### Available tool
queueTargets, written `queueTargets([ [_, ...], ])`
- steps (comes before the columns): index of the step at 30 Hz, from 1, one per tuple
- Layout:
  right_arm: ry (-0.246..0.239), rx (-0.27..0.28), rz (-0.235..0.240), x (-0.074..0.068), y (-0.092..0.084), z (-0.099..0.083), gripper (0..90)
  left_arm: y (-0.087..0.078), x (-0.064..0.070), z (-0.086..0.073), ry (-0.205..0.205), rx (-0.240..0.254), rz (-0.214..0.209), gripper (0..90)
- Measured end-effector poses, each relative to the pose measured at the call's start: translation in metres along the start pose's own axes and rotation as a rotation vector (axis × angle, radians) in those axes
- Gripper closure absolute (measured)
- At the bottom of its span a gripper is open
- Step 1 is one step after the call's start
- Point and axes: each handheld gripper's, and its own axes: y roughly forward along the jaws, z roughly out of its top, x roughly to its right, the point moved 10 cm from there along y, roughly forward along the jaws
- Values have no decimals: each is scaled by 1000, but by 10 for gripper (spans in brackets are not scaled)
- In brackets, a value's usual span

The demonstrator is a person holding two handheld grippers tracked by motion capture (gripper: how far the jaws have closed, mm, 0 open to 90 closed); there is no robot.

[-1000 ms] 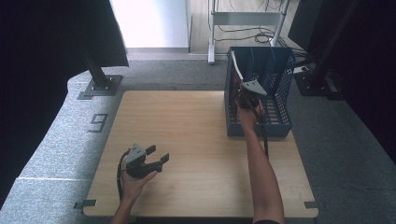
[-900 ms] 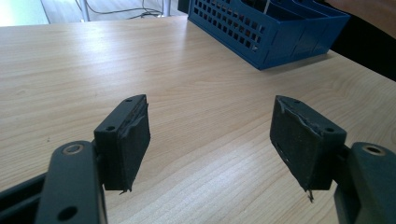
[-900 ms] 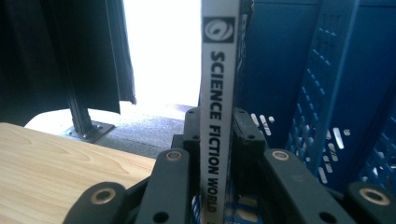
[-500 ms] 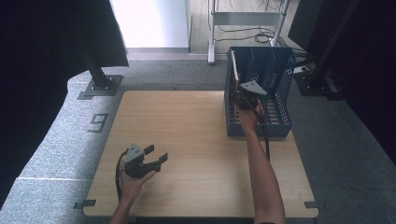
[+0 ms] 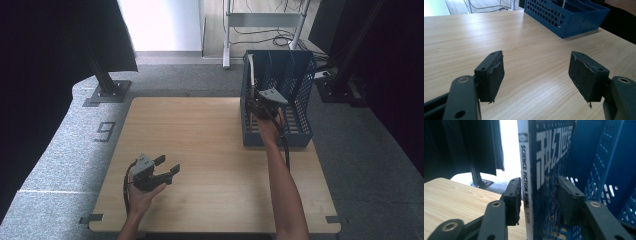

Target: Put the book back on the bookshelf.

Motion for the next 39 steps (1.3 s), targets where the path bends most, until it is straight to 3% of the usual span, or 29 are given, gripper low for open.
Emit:
queueTargets([
  [13,37,-3,48,-4,-15,-3,501,3,2,-3,7,-18,-3,284],
  [16,64,-4,71,-7,-20,-6,499,4,2,-5,7,-25,-3,283],
  [20,59,-26,84,-12,-26,-10,492,4,3,-5,11,-30,0,280],
  [25,42,-40,92,-19,-38,-15,497,4,5,-6,9,-38,-8,278],
  [27,51,-60,130,-24,-43,-17,515,4,5,-6,9,-39,-9,277],
  [29,52,-46,143,-25,-50,-17,523,4,6,-7,10,-42,-11,276],
  [39,72,-71,177,-27,-80,-30,437,5,8,-8,8,-43,-11,276],
])
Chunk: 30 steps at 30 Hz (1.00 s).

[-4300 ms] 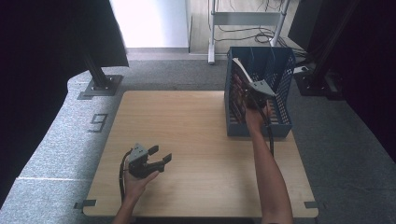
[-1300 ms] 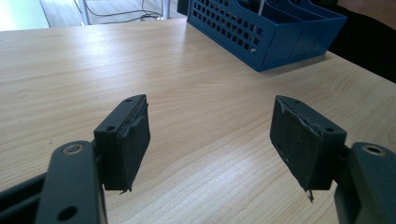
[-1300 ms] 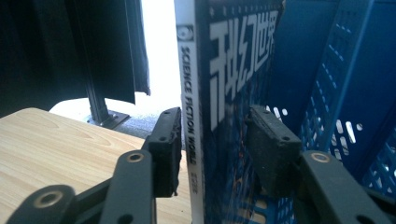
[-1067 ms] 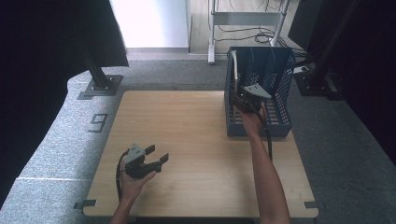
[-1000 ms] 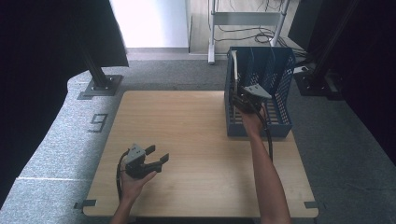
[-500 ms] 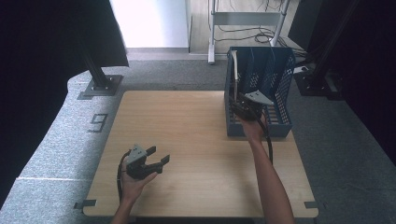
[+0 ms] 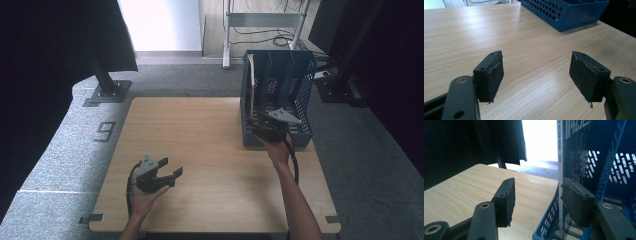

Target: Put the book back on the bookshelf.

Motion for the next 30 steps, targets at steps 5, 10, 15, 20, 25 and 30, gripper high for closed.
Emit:
queueTargets([
  [5,6,-4,14,-3,-14,-8,422,1,1,-2,1,-8,-1,276],
  [10,25,-14,36,-8,-29,-23,405,2,2,-3,3,-10,-1,276],
  [15,20,-21,48,-14,-44,-39,401,4,2,-5,3,-19,1,276],
  [20,14,-30,59,-18,-57,-53,400,5,2,-7,2,-25,1,276],
  [25,17,-49,62,-18,-66,-72,398,7,2,-9,5,-33,2,276],
  [30,19,-89,72,-18,-74,-98,397,9,2,-12,4,-44,1,275],
])
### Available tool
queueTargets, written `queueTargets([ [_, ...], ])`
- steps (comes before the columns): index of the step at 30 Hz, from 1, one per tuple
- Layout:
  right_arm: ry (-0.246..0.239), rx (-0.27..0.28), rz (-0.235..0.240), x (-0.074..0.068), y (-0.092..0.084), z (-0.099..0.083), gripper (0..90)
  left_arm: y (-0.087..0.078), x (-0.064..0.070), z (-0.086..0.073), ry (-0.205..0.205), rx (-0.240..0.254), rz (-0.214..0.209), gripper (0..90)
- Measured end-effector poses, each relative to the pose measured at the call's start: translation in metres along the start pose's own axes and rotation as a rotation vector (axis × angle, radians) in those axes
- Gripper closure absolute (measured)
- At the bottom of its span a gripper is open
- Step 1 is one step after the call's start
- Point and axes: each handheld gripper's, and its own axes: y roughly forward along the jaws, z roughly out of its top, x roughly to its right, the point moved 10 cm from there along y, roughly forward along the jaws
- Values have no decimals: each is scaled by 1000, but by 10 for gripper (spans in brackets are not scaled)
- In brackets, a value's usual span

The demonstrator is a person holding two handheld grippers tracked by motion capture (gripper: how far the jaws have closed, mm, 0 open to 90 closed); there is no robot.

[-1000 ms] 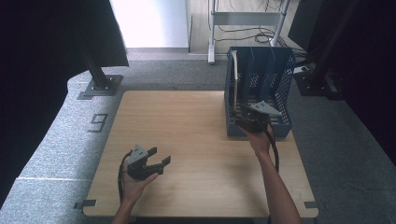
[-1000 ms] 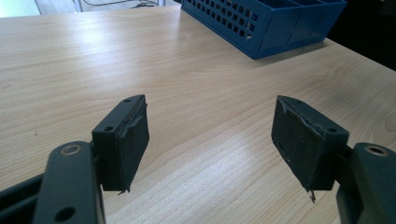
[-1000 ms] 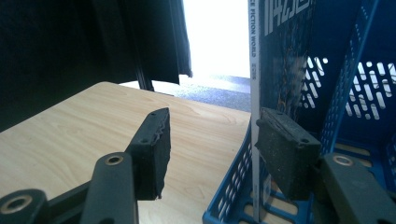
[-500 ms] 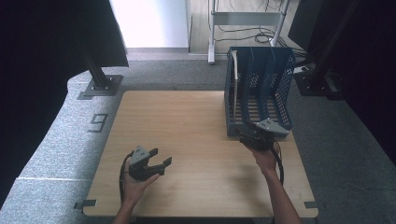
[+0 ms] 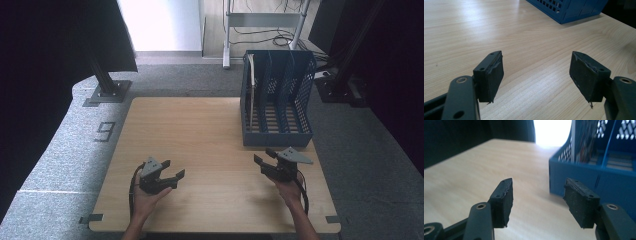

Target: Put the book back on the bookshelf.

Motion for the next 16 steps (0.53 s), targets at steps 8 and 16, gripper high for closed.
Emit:
queueTargets([
  [8,9,-42,-5,4,-5,-26,395,1,0,-1,0,-6,3,274],
  [16,5,-47,-10,3,-5,-29,382,3,1,-2,10,-12,5,270],
])
